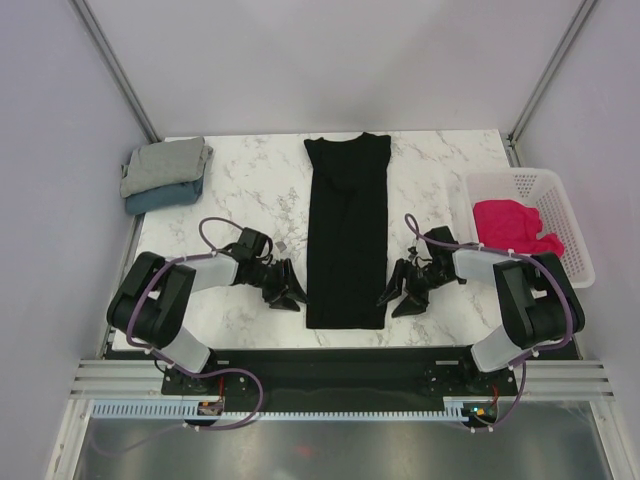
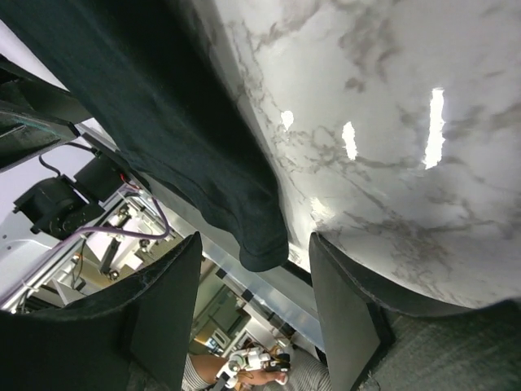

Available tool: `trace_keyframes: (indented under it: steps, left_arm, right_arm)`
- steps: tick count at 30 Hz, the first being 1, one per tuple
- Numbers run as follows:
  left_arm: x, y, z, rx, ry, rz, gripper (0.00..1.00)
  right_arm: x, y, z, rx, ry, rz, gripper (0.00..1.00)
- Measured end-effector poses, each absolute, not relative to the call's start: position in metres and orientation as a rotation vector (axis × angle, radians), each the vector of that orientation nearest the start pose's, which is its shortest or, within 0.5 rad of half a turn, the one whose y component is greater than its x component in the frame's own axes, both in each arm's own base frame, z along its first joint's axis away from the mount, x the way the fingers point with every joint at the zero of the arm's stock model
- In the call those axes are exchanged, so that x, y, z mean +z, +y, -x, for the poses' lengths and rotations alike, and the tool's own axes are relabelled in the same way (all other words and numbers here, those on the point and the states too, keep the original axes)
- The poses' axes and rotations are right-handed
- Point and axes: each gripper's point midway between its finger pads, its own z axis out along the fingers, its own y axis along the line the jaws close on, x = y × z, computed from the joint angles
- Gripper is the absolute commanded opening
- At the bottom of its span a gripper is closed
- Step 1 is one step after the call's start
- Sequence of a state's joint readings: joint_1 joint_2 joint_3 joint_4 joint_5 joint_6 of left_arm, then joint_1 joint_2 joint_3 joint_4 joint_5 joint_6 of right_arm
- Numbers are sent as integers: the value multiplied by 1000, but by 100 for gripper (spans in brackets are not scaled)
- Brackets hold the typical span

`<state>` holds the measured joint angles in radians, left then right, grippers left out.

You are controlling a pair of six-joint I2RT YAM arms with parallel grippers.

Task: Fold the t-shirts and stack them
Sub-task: Fold the tshirt

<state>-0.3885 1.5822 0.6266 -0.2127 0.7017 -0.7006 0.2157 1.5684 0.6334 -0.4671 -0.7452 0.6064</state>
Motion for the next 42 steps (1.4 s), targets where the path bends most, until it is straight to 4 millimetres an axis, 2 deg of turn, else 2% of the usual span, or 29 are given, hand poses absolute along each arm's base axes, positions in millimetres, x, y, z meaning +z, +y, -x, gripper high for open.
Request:
trace_keyframes:
  steps: [5, 12, 14, 18, 19, 20, 24, 30, 33, 35, 39, 42]
  left_arm:
    - [22, -225, -178, -1239, 2940, 230, 47]
    - [26, -238, -169, -1294, 2935, 145, 41]
    - [27, -241, -169, -1306, 2929, 136, 38]
    - [27, -245, -169, -1337, 2924, 139, 27]
    - [27, -245, -169, -1341, 2925, 141, 9]
    - [26, -246, -169, -1345, 2929, 147, 3]
    - [25, -250, -166, -1354, 2932, 132, 2]
    - [29, -250, -168, -1354, 2932, 133, 2]
    - [49, -253, -184, -1390, 2875, 133, 2]
    - [70, -254, -210, -1423, 2787, 134, 2]
    - [110, -246, -265, -1448, 2614, 149, 2]
    - [128, -241, -293, -1447, 2541, 135, 2]
  right_arm:
    - [26, 185, -170, 1200, 3043, -437, 61]
    - [24, 190, -167, 1200, 3054, -399, 42]
    - [22, 192, -167, 1201, 3062, -385, 40]
    - [21, 195, -168, 1206, 3060, -366, 34]
    - [21, 196, -168, 1209, 3057, -360, 32]
    - [21, 196, -168, 1212, 3055, -355, 29]
    - [22, 199, -172, 1225, 3044, -344, 0]
    - [30, 202, -181, 1237, 3019, -306, 0]
    - [47, 203, -192, 1264, 2963, -264, 0]
    - [62, 201, -204, 1293, 2906, -262, 0]
    - [94, 189, -248, 1316, 2769, -282, 0]
    - [117, 180, -285, 1306, 2673, -276, 0]
